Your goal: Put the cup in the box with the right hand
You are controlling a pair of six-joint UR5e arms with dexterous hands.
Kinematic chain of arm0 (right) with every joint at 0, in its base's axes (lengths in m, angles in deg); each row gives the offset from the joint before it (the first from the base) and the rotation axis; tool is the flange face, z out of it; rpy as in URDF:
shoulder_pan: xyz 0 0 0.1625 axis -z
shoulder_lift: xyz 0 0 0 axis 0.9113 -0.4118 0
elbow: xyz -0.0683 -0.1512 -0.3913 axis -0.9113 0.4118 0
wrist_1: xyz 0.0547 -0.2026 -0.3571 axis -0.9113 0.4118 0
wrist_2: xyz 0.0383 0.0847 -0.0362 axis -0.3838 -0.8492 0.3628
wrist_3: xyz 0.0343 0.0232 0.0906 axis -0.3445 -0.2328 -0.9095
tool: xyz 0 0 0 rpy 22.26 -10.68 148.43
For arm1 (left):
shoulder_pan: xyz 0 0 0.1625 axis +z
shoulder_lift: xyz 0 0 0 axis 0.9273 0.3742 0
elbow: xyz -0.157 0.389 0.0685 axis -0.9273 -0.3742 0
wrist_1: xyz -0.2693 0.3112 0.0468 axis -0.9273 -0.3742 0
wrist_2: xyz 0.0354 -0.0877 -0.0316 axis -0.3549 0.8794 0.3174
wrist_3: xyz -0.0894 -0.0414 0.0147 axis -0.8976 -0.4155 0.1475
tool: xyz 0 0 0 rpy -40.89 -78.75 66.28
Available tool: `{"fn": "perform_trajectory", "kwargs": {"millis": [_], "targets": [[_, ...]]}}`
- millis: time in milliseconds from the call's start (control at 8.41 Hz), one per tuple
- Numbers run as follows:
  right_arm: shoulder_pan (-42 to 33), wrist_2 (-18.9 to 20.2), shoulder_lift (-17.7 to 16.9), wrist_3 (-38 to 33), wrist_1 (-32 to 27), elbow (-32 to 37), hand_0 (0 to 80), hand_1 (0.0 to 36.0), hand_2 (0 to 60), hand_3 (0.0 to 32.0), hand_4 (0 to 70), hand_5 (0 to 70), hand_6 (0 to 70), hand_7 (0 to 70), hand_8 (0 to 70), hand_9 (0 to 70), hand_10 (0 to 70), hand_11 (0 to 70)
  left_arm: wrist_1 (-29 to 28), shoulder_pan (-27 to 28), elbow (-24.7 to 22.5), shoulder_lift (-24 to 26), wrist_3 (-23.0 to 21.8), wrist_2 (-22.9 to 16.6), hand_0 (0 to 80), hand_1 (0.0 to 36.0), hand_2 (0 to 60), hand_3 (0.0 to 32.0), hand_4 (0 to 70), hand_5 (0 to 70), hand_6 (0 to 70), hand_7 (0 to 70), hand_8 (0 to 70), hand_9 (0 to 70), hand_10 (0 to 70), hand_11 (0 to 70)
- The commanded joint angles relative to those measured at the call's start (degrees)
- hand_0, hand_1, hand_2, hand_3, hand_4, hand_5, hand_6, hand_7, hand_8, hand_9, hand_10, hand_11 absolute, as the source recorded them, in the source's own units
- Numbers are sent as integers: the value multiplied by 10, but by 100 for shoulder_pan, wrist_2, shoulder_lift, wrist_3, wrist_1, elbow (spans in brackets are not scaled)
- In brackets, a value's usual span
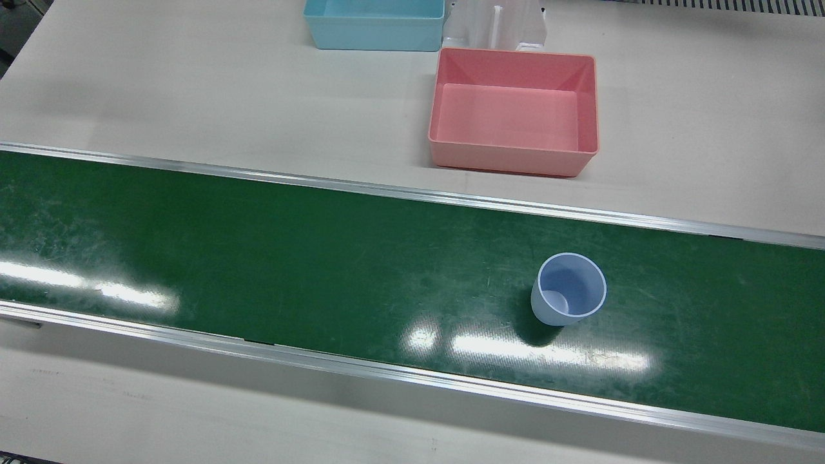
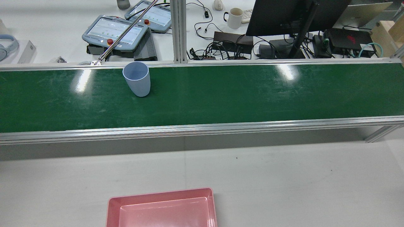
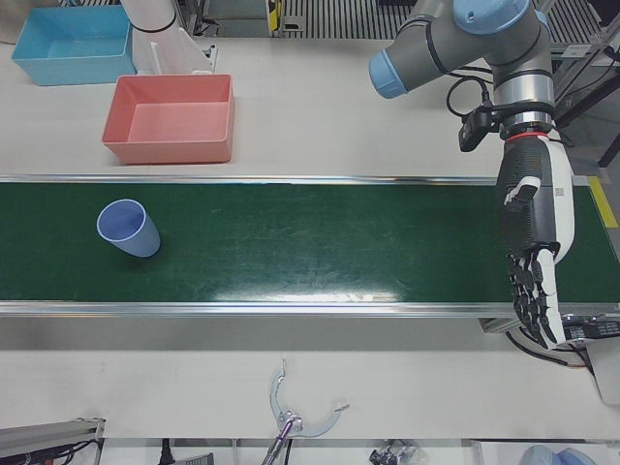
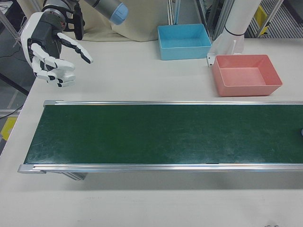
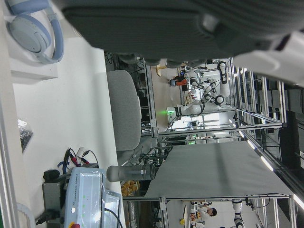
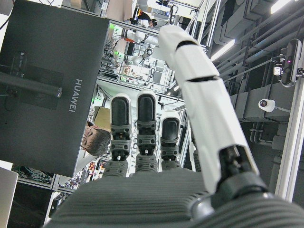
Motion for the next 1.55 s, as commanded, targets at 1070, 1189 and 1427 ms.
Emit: {"fn": "perform_trajectory", "kwargs": {"millis": [1070, 1189, 1427], "targets": [[0, 0, 0, 0, 0, 0, 800, 360, 161, 0, 164, 199, 187, 655, 371, 465, 284, 444, 6, -4, 0, 0, 0, 5, 0, 0, 0, 0, 0, 0, 0, 0, 0, 0, 0, 0], [0, 0, 0, 0, 0, 0, 800, 360, 164, 0, 165, 199, 188, 658, 371, 467, 285, 445, 6, 5, 0, 0, 0, 5, 0, 0, 0, 0, 0, 0, 0, 0, 0, 0, 0, 0], [0, 0, 0, 0, 0, 0, 800, 360, 158, 0, 158, 198, 186, 649, 369, 462, 282, 442, -3, -4, 0, 0, 0, -4, 0, 0, 0, 0, 0, 0, 0, 0, 0, 0, 0, 0]]}}
